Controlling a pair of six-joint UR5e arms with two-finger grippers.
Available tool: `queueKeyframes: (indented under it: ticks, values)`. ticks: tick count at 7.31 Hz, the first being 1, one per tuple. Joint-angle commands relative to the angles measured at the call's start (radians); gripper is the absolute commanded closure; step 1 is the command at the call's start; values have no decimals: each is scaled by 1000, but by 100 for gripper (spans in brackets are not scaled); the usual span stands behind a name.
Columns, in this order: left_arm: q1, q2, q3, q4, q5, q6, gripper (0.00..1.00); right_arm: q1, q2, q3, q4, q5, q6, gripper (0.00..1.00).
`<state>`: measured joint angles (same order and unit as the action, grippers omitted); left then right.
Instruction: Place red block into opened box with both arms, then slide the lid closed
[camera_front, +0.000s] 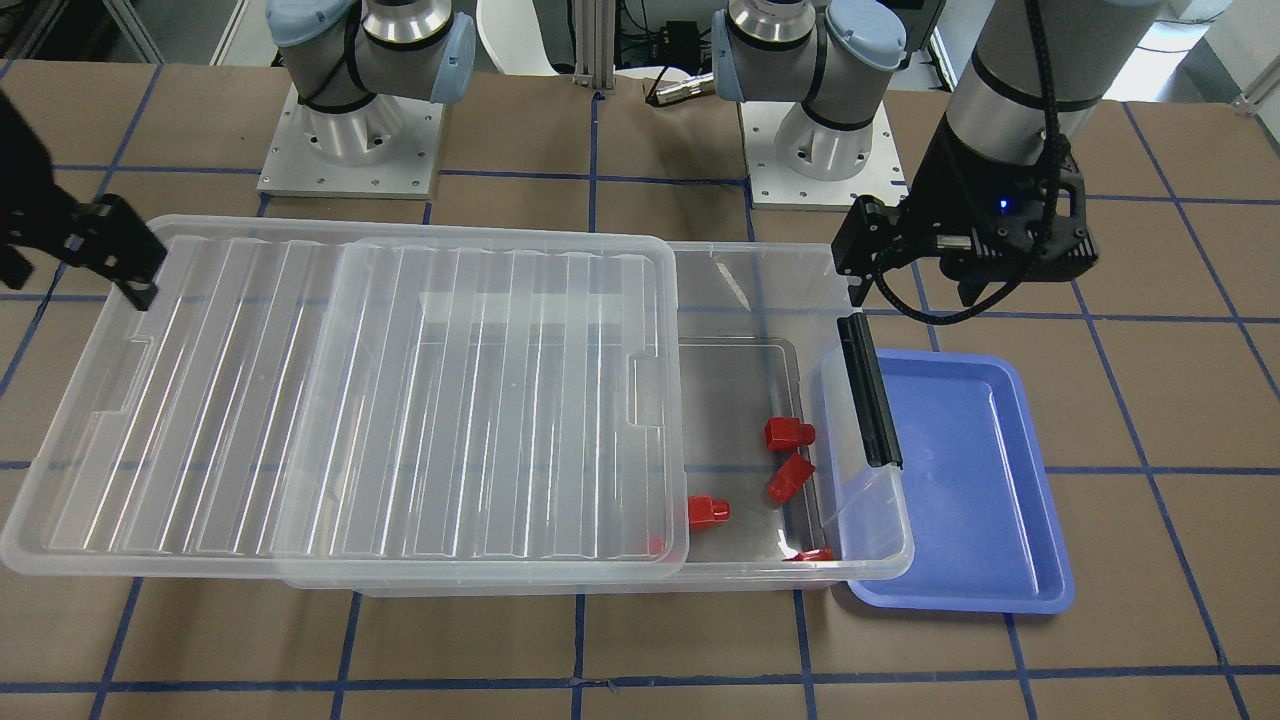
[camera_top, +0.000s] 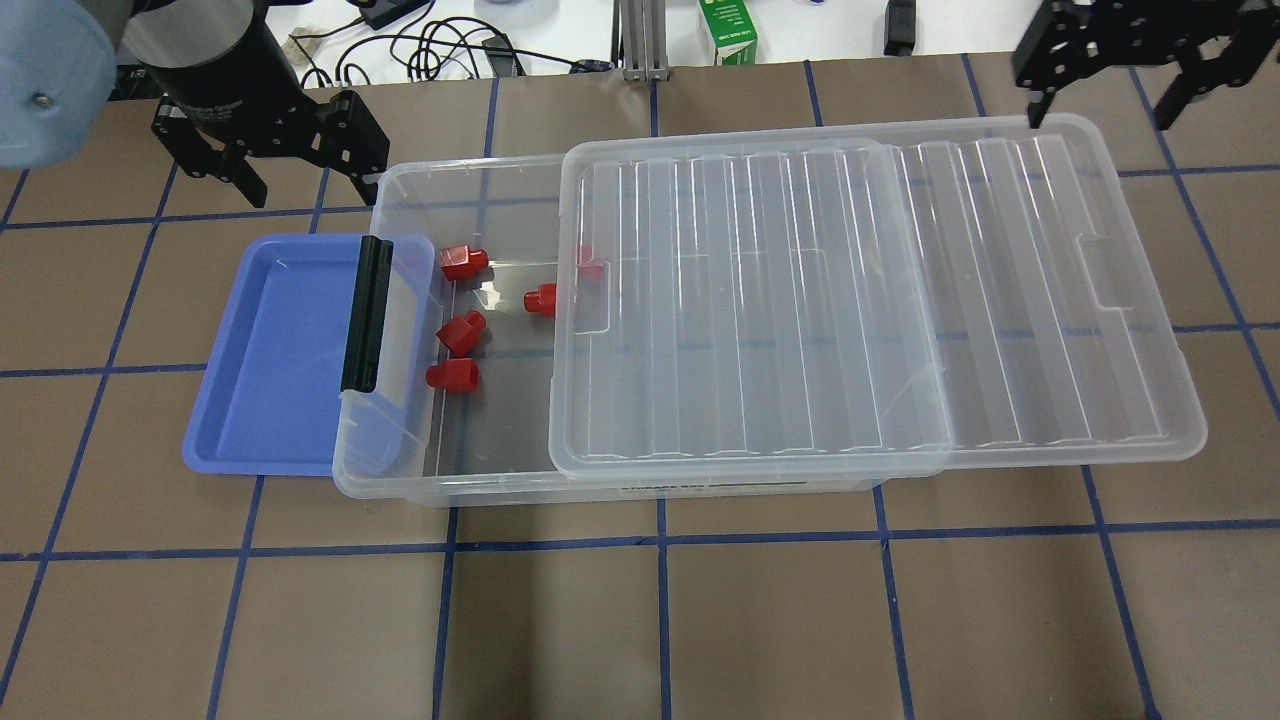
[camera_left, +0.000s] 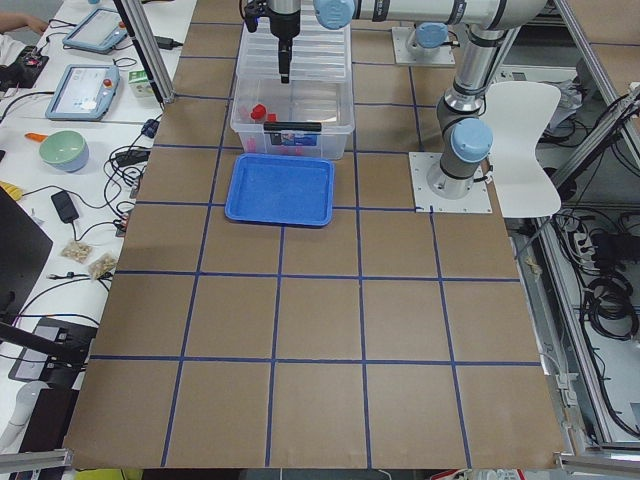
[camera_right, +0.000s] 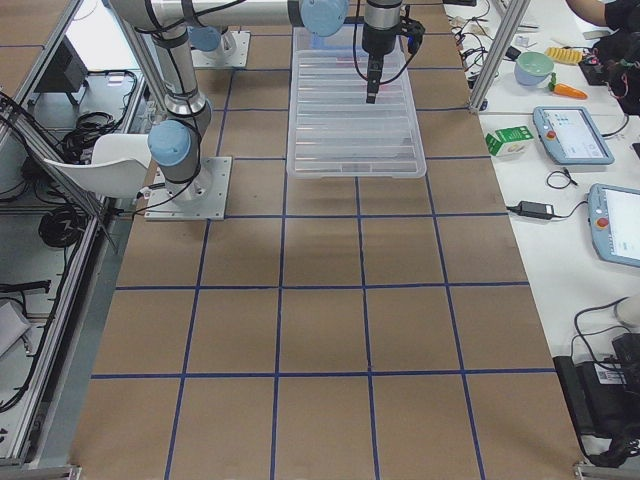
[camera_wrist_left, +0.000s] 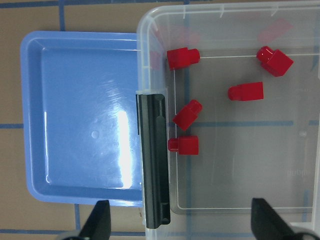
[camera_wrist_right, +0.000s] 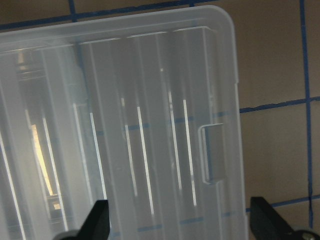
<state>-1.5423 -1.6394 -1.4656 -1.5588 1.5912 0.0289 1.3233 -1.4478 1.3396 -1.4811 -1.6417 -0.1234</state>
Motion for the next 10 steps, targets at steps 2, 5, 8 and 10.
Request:
queueKeyframes:
  ticks: [2, 5, 8, 10]
  values:
    - [10, 9, -9, -3, -40, 0, 0, -235, 3, 15, -11, 6, -336, 0]
    - [10, 15, -2, -4, -1, 0, 0, -271, 49, 88, -92, 7, -390, 0]
    - [10, 15, -2, -4, -5, 0, 0, -276, 72, 261, -292, 11, -392, 0]
    - [10, 20, -5, -3, -4, 0, 0, -276, 110, 306, -350, 13, -389, 0]
